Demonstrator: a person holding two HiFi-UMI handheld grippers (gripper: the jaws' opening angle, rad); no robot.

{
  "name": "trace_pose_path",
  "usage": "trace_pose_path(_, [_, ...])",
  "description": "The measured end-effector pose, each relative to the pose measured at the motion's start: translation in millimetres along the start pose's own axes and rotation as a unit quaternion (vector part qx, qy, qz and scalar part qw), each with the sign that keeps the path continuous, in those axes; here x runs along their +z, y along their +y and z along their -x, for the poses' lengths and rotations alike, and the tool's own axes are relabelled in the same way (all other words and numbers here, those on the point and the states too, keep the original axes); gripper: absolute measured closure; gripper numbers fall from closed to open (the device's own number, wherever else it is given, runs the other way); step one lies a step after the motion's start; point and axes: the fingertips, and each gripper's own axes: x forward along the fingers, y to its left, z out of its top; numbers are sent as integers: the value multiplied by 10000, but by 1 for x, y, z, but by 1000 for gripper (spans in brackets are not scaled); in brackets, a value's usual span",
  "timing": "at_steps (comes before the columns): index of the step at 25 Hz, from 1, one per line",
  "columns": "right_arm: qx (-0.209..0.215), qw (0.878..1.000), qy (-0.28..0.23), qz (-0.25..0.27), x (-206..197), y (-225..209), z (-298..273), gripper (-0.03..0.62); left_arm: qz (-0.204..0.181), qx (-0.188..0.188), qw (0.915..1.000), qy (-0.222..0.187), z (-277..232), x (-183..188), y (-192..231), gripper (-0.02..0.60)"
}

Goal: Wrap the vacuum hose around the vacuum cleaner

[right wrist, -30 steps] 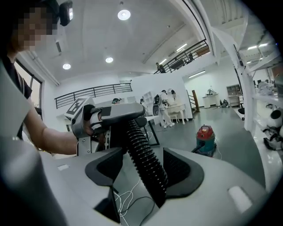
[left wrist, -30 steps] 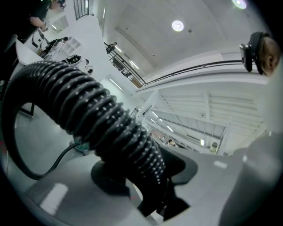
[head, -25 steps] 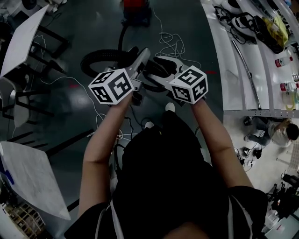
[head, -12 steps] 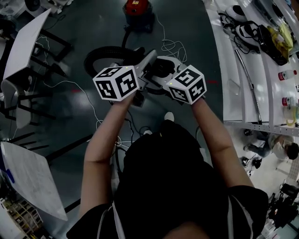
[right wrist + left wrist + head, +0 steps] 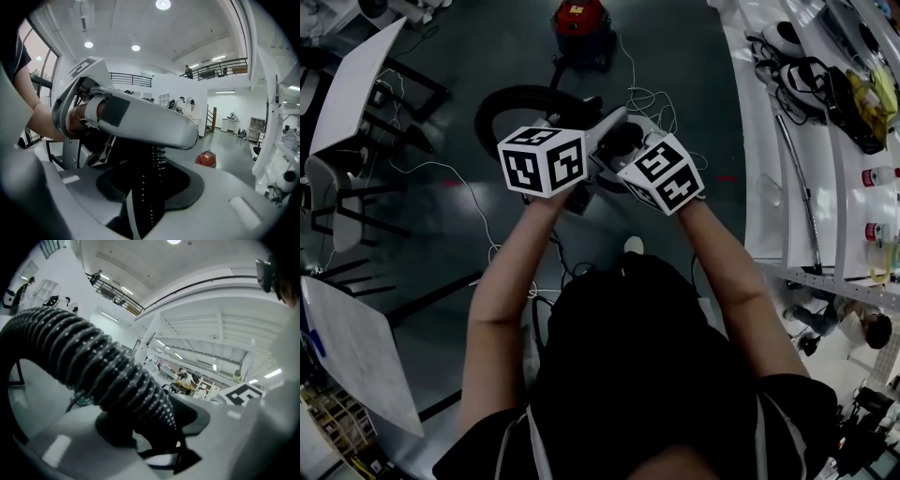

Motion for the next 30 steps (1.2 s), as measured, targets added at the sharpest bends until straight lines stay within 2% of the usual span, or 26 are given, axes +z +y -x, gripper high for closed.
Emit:
trace_pose_path(9, [209, 9995, -148, -187, 9, -28, 7, 441, 158, -15, 9989, -430, -24, 21, -2, 364])
trace_pose_path(14, [240, 9997, -43, -43, 5, -42, 8, 441, 477, -44, 9974, -537, -36, 22, 3, 360])
trace_pose_path(19, [282, 9995, 6, 116, 1, -51, 7, 441, 701, -80, 9953, -662, -44, 23, 9, 328])
trace_pose_path(26, [313, 9990, 10, 315, -1, -62, 6, 441, 851, 88, 9930, -816, -53, 25, 20, 269])
trace_pose_path(30, [371, 9988, 15, 329, -2, -63, 0, 441, 924, 182, 9920, -837, -53, 22, 31, 264])
